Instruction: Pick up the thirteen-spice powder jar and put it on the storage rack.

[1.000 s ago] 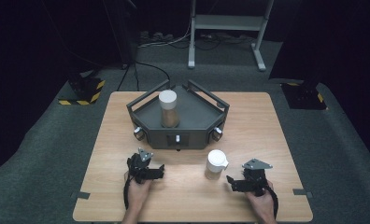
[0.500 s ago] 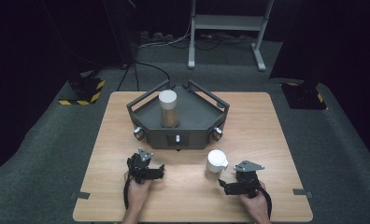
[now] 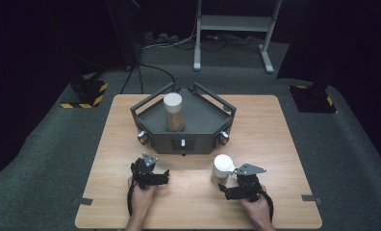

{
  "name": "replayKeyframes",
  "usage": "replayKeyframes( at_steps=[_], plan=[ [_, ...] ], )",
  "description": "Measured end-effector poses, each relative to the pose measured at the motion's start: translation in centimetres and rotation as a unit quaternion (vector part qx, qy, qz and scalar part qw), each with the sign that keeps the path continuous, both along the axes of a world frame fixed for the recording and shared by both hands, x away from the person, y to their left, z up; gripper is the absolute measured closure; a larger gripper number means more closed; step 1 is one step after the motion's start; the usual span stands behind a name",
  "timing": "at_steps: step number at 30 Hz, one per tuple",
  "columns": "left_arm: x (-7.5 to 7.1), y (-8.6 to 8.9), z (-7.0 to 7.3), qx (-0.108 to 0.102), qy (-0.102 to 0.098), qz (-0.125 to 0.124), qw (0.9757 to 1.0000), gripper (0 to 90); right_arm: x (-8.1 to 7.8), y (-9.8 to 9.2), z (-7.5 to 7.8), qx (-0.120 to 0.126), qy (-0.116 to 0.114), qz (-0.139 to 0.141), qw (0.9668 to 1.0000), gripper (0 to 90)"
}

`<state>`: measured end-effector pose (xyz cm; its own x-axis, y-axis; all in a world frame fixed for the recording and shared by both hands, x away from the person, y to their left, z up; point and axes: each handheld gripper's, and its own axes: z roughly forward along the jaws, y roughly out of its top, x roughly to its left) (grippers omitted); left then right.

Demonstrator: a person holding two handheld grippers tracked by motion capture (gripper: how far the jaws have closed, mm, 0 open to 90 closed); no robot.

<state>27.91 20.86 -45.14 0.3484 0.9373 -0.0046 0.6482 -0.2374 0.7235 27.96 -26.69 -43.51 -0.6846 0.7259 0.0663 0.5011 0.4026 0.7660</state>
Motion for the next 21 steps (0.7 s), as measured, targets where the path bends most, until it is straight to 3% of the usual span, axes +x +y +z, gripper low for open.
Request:
replayKeyframes(
  at_steps=[21],
  plan=[
    [0.0,0.0,0.0,0.000,0.000,0.000,1.0000,3.4,0.6,1.3,0.8,0.007,-0.017,0.006,0.9998,11.0]
  ],
)
